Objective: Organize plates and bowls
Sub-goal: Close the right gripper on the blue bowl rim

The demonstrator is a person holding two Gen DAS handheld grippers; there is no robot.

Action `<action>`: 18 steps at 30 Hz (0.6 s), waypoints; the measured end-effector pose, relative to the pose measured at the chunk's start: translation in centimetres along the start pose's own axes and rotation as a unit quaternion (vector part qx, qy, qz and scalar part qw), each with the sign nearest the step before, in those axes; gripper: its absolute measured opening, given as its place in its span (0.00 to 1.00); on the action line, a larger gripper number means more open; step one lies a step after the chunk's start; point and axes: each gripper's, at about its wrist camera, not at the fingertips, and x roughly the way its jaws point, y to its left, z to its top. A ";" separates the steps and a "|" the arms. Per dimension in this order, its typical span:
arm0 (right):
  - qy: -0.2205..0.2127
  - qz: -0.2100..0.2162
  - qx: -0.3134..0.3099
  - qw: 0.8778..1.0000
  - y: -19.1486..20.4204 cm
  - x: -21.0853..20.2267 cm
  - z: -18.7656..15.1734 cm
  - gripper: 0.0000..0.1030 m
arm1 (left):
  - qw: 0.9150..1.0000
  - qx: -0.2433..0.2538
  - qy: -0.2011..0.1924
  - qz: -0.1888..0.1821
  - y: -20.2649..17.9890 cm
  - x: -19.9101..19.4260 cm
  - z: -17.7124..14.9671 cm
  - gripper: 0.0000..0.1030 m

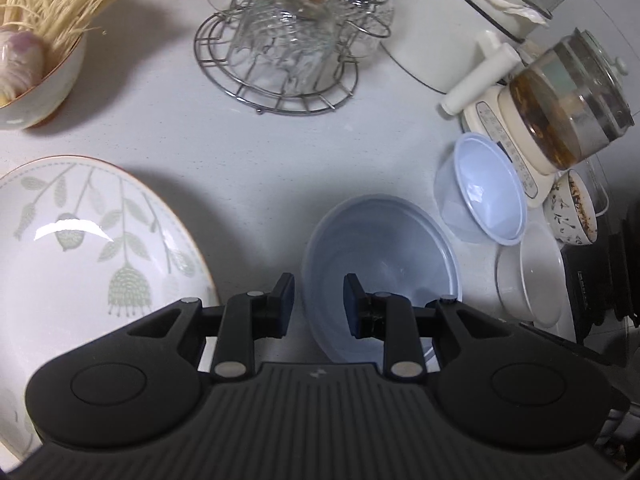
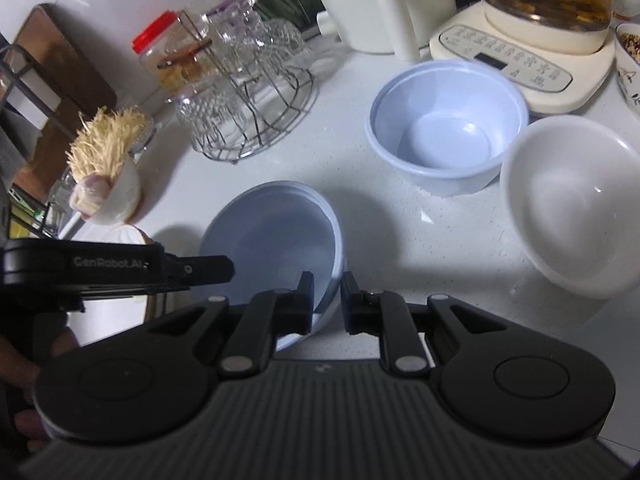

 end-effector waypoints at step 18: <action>-0.097 -0.044 -0.042 0.993 2.3 -5.7 1.8 0.18 | 0.996 0.051 -0.075 -0.002 -1.5 -7.7 0.9 0.30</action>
